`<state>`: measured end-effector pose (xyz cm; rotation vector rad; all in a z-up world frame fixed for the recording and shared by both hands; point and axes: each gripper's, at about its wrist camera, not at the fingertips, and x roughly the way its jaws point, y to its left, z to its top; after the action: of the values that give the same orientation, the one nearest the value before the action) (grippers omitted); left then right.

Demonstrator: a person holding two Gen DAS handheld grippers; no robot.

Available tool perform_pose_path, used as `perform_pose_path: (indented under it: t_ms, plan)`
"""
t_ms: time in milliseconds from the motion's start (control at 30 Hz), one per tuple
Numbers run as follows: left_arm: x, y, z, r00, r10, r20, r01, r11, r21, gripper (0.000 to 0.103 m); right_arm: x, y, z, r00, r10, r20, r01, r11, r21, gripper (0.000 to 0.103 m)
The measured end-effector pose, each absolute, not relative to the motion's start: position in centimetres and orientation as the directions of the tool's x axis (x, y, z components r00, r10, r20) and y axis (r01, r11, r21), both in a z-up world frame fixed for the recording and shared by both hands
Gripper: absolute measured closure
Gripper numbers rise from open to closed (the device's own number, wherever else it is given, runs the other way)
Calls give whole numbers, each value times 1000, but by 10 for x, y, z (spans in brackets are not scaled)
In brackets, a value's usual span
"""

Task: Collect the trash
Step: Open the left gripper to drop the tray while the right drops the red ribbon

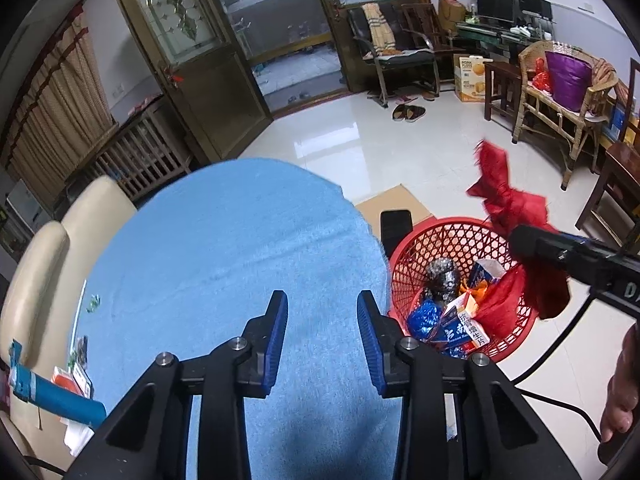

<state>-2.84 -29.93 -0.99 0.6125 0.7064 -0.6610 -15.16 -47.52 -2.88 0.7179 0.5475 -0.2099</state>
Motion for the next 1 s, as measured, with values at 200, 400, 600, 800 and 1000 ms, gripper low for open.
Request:
perform_pose_path:
  t_ms: [200, 400, 600, 800, 1000]
  plan:
    - [-21, -291, -18, 572, -311, -759, 711, 649, 270, 66, -152, -478, -32, 833, -10, -553, 381, 735, 561, 66]
    - [-13, -281, -30, 552, -292, -781, 705, 664, 250, 66, -149, -487, -48, 803, -22, -595, 430, 712, 555, 66]
    - [-9, -273, -37, 527, -301, -795, 716, 662, 224, 66, -148, -499, -66, 756, -37, -654, 492, 690, 530, 64]
    - [9, -244, -41, 532, -298, -792, 682, 706, 192, 48, -159, -524, -84, 689, -86, -719, 602, 620, 503, 31]
    - [32, -208, -49, 562, -231, -794, 585, 790, 185, 35, -165, -526, -77, 693, -133, -708, 618, 615, 490, 31]
